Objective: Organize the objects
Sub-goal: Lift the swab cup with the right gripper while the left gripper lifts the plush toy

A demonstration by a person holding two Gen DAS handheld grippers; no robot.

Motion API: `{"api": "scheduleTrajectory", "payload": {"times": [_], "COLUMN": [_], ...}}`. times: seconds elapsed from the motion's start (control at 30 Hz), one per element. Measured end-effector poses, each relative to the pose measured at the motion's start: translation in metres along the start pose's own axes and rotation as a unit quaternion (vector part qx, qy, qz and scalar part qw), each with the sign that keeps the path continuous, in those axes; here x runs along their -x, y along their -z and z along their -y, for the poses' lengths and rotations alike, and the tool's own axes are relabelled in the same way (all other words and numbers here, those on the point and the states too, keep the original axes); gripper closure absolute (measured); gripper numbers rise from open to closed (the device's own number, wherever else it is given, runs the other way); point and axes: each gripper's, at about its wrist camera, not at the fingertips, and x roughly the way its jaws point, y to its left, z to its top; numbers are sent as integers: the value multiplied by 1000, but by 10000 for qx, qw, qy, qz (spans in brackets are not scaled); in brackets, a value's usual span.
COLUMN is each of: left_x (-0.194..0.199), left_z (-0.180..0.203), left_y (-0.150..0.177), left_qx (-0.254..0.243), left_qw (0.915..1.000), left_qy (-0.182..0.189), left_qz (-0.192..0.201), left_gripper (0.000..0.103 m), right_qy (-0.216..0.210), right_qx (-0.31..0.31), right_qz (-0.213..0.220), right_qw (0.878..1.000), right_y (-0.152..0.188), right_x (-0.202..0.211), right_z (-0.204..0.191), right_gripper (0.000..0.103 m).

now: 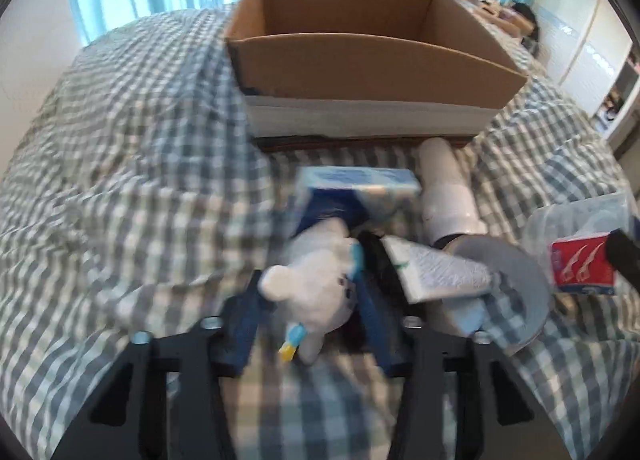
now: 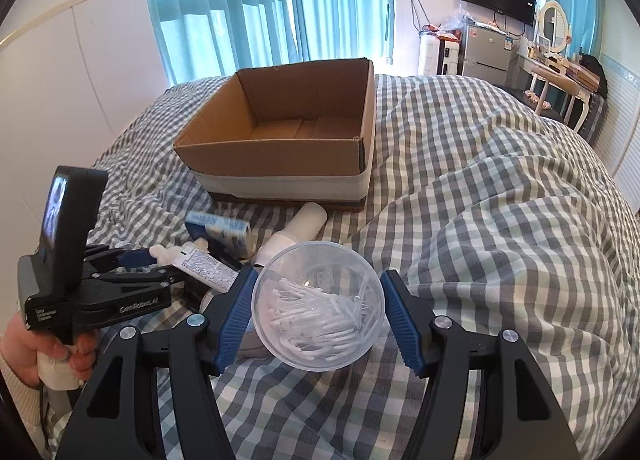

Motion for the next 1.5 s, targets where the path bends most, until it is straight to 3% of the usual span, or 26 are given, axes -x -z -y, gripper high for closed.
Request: {"api": "scheduleTrajectory", "payload": {"times": [0.23,0.5,1.03,1.3,1.5], "left_x": [6,49,132,167,182], "left_z": [-1,-10,-12,-5,6], "left_y": [3,13,19,7,-20], "left_qx": [2,131,275,240,56], "left_qw": [10000,9982,9912,9862,9830], "left_qy": [42,-399,-497,-535,-545], "left_qz": [81,429,1199,1545,1752], "left_gripper": [62,62,62,62,62], "right_qy": [16,199,540,388,100], "right_qx": [13,167,588,709,713], "right_qz": [-67,89,660,948,1042], "right_qw": [10000,9996,9946,9922,9920], "right_y": [1,0,-17,-45,-73], "right_x": [-6,5,55,79,86], "right_z": [-1,-6,-28,-36,-39], "right_gripper": [40,40,41,41,41]}}
